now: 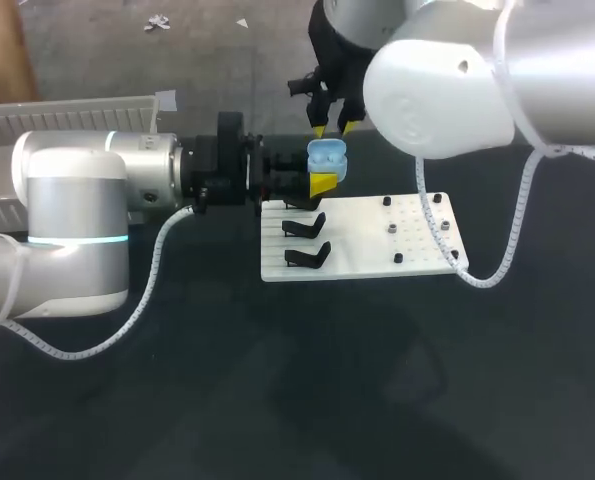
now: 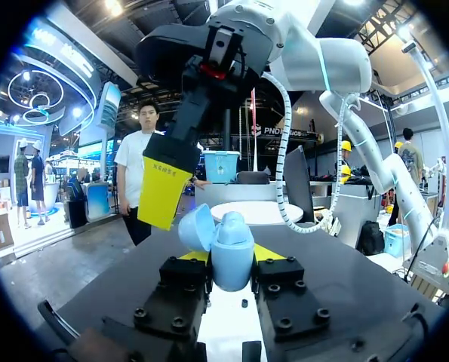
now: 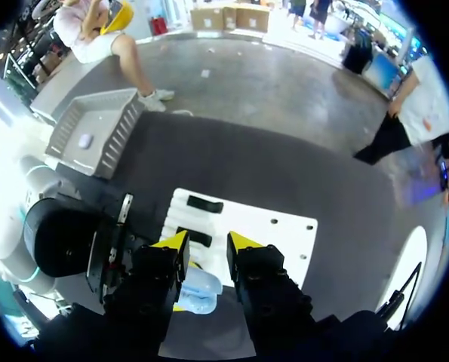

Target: Pick up each earbud case from the left stands, insert the matching earbuds, close the lid, and place the case in the box.

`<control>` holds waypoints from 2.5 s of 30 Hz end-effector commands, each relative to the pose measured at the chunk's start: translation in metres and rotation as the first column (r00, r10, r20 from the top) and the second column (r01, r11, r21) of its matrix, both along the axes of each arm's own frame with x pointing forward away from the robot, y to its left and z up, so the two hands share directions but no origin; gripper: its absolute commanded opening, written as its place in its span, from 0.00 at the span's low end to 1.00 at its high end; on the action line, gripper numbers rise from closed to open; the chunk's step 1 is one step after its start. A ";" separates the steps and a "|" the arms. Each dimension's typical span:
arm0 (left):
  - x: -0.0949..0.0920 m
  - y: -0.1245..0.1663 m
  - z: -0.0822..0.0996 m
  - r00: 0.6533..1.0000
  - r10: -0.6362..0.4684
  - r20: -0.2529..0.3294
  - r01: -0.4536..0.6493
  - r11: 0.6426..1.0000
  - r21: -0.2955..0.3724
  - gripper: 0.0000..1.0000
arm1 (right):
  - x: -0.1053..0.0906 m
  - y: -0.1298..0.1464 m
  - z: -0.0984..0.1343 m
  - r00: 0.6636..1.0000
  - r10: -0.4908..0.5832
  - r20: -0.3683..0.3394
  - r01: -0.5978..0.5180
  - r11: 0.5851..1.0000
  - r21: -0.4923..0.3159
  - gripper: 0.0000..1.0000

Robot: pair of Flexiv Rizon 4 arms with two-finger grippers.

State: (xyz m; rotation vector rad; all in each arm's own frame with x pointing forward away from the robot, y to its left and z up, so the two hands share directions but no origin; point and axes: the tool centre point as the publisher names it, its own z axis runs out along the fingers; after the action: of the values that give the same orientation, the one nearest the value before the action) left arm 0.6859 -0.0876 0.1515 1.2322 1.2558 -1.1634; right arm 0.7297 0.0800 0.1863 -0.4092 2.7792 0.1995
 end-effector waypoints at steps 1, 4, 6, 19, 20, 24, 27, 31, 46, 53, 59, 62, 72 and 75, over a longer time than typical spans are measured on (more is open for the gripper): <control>-0.001 0.000 0.000 1.000 0.003 0.002 -0.003 1.000 -0.003 0.00 | -0.005 0.002 0.002 1.000 0.003 -0.012 -0.003 1.000 -0.006 0.33; -0.001 0.000 0.000 1.000 0.003 0.002 -0.003 1.000 -0.003 0.00 | -0.011 -0.001 0.002 1.000 -0.007 -0.022 0.006 1.000 -0.006 0.34; -0.001 0.000 0.000 1.000 0.003 0.002 -0.003 1.000 -0.003 0.00 | -0.016 -0.002 0.001 1.000 -0.017 -0.022 0.017 1.000 -0.004 0.34; -0.001 0.000 0.000 1.000 0.003 0.002 -0.003 1.000 -0.003 0.00 | -0.025 -0.008 0.010 0.995 -0.095 0.036 0.094 0.995 0.040 0.42; -0.001 0.000 0.000 1.000 0.003 0.002 -0.003 1.000 -0.003 0.00 | -0.024 -0.011 0.015 0.992 -0.118 0.052 0.115 0.992 0.054 0.42; 0.001 0.003 0.002 1.000 0.009 0.012 -0.009 1.000 -0.007 0.00 | -0.024 -0.024 0.023 0.980 -0.180 0.086 0.171 0.980 0.100 0.85; 0.005 0.016 0.014 0.999 0.025 0.028 -0.024 0.999 -0.030 0.00 | -0.028 -0.034 0.024 0.969 -0.226 0.098 0.213 0.969 0.124 1.00; 0.015 0.039 0.029 0.996 0.069 0.049 -0.066 0.996 -0.061 0.00 | -0.036 -0.046 0.021 0.954 -0.284 0.094 0.268 0.952 0.148 1.00; 0.077 0.171 0.057 0.908 0.369 0.198 -0.369 0.929 -0.042 0.00 | -0.065 -0.048 -0.008 0.923 -0.384 -0.009 0.379 0.907 0.186 1.00; 0.092 0.238 0.046 0.826 0.507 0.245 -0.519 0.855 -0.018 0.00 | -0.074 -0.037 -0.019 0.922 -0.381 -0.067 0.387 0.905 0.176 1.00; 0.105 0.292 0.020 0.744 0.610 0.273 -0.644 0.764 0.044 0.00 | -0.075 -0.029 -0.020 0.926 -0.367 -0.089 0.377 0.912 0.163 1.00; 0.113 0.311 0.004 0.711 0.649 0.270 -0.686 0.725 0.064 0.00 | -0.074 -0.026 -0.020 0.927 -0.363 -0.094 0.374 0.914 0.158 1.00; 0.133 0.344 -0.050 0.669 0.711 0.216 -0.743 0.648 0.168 0.00 | -0.079 -0.018 -0.023 0.927 -0.357 -0.118 0.372 0.917 0.148 1.00; 0.136 0.349 -0.062 0.661 0.723 0.203 -0.750 0.632 0.192 0.00 | -0.081 -0.017 -0.023 0.926 -0.357 -0.122 0.373 0.916 0.148 1.00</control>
State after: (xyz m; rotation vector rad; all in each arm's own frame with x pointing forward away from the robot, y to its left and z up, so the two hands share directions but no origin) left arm 0.8127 0.2666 0.0972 0.8590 1.6399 -0.4007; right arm 0.6480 0.0613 0.1629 0.1702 2.8301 0.3693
